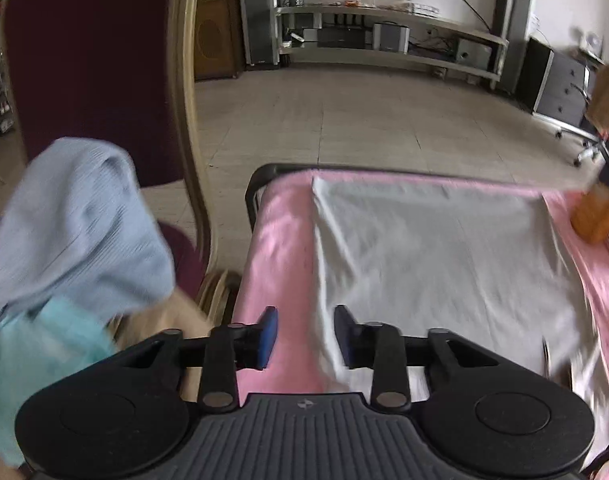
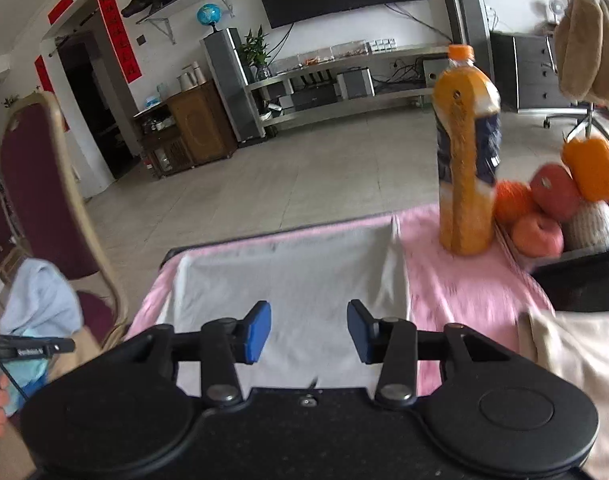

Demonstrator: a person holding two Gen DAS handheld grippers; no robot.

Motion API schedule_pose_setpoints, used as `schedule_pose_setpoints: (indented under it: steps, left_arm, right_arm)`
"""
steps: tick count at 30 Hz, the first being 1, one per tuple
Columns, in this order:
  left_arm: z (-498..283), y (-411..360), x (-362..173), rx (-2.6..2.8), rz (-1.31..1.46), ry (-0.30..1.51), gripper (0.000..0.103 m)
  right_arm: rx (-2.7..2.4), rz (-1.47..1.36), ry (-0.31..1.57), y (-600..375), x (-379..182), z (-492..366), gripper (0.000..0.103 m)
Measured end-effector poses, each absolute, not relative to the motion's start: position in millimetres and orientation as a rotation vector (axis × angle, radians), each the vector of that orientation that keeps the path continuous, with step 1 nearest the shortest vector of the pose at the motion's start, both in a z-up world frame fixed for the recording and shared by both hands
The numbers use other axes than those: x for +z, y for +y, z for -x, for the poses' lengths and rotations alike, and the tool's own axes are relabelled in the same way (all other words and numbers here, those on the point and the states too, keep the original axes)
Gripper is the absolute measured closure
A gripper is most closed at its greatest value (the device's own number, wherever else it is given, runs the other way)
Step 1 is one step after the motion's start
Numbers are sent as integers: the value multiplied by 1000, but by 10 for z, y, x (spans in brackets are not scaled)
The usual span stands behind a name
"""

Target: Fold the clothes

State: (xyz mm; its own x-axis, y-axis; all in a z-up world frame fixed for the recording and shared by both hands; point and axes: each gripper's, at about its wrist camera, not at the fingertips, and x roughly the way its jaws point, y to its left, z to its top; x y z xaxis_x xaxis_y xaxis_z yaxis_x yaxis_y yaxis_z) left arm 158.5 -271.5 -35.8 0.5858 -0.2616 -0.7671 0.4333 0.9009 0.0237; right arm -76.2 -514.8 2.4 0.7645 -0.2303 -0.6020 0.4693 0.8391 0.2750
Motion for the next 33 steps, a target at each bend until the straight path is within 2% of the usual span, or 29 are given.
schedule_pose_setpoints:
  steps: [1,3,10,13,16,21,33]
  left_arm:
    - [-1746,-2771,-392,-401,-200,864,86]
    - [-2044,-2907,-490,-379,-186,879,85]
    - [-2906,-3431,-946,-316,-217,904,75]
    - [-3186,-3534,-1130,-317,-202,917,74]
    - [-3436,-3588,-1270,-314,-173,932,75]
    - [-3752,-3587,-1337,-355,-59,967,75]
    - [-4017,-3878,-1498,-409,-50,973,80]
  right_arm:
    - [-392,-431,578,-5221,-12,643,65]
    - [-392,-434,568,-5378,-93,396,65]
    - [-535,-390,620,-6048,-605,-501,63]
    - [-583,-410,679,-6356,-920,-833,74]
    - [-622,-410,698,-6532,-1182,-1091,76]
    - [-636,-395,683,-6559,-1420,-1290,74]
    - [-621,-388,730,-6708,-1602,-1353,74]
